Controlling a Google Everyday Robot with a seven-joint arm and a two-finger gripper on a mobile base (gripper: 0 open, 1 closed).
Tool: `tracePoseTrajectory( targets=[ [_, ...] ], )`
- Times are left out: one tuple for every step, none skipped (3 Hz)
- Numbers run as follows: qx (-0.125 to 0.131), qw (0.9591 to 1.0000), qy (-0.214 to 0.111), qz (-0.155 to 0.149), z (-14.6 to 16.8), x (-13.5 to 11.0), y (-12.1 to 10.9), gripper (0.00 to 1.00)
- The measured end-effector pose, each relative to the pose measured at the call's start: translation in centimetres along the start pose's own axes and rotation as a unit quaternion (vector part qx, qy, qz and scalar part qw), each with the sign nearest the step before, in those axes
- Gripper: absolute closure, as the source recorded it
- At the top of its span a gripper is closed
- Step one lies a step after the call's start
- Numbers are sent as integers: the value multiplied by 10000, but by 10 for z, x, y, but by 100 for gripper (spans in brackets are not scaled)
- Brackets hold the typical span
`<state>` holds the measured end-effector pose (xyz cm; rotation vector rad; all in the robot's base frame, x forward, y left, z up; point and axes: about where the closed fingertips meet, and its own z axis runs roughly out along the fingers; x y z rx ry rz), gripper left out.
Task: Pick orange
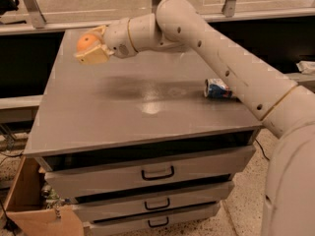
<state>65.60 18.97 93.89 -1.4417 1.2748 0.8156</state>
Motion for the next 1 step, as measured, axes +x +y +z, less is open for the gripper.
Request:
tracePoseTrajectory(
  targets=[
    [54, 10000, -10, -24, -6, -2, -4, 100]
  ],
)
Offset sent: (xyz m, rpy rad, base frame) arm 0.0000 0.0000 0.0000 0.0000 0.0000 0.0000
